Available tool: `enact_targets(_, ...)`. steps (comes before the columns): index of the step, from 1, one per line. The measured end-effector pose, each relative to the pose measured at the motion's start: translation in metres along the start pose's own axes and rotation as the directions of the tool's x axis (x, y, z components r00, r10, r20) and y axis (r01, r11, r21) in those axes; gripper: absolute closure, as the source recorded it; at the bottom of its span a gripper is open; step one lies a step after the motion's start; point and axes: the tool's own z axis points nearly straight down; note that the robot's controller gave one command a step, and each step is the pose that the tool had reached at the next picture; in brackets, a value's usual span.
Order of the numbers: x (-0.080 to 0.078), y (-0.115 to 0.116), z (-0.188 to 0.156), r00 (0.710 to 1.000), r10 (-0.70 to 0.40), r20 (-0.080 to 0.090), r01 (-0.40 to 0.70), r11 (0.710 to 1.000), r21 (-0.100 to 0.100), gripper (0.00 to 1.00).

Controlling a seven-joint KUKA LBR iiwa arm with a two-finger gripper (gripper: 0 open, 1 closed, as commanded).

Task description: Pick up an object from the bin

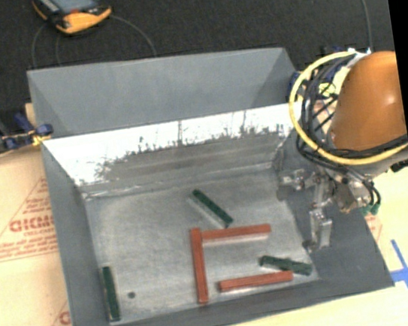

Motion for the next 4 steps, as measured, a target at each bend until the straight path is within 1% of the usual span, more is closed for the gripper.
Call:
enact_targets(1,0.0,0.0,0.0,1.0,0.0,0.0,0.0,1.0,0.0,0.0)
enact_targets(2,-0.005,0.01,0.049,1.0,-0.016,0.009,0.016,1.0,0.002,0.0)
enact_targets(3,-0.017,0.001,0.109,0.998,0.068,0.007,-0.068,0.998,-0.001,0.0)
enact_targets(4,-0.012,0.023,0.169,0.991,0.131,0.005,-0.131,0.991,0.0,0.0)
